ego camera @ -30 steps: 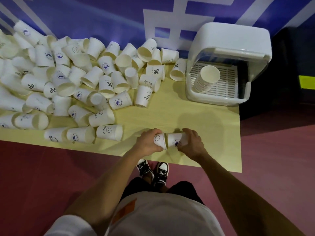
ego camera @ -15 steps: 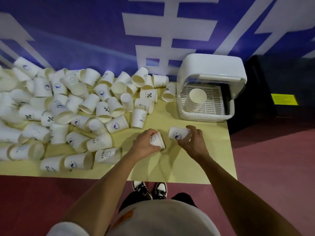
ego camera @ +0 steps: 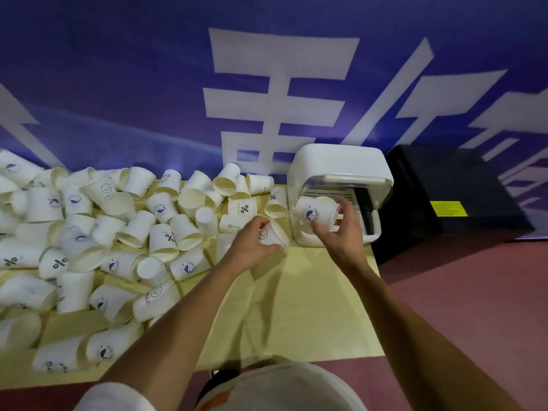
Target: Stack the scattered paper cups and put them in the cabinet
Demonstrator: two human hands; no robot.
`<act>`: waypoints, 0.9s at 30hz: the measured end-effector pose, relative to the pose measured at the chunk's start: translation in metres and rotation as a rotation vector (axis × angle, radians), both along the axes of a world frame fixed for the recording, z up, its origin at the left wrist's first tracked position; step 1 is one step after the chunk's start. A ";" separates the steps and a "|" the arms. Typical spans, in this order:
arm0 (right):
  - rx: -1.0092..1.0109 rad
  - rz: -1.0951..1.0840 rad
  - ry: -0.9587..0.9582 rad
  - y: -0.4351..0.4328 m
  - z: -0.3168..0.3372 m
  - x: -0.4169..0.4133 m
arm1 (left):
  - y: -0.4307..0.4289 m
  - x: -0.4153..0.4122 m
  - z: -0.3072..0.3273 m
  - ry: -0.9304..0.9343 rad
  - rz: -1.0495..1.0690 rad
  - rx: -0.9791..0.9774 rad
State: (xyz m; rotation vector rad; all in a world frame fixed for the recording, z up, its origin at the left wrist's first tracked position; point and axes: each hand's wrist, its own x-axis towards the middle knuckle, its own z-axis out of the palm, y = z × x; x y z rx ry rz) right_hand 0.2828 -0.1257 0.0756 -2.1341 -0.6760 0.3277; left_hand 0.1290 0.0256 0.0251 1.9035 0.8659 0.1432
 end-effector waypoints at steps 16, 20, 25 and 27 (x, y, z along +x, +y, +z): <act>-0.289 0.057 -0.272 0.015 0.004 0.057 | 0.002 0.031 0.019 -0.056 0.147 -0.075; -0.325 0.105 -0.286 0.016 0.000 0.069 | 0.000 0.042 0.021 -0.031 0.172 -0.067; -0.308 0.157 -0.288 0.016 -0.011 0.076 | -0.004 0.055 0.020 0.020 0.148 -0.056; -0.307 0.158 -0.272 0.019 -0.015 0.078 | -0.005 0.058 0.021 0.026 0.139 -0.062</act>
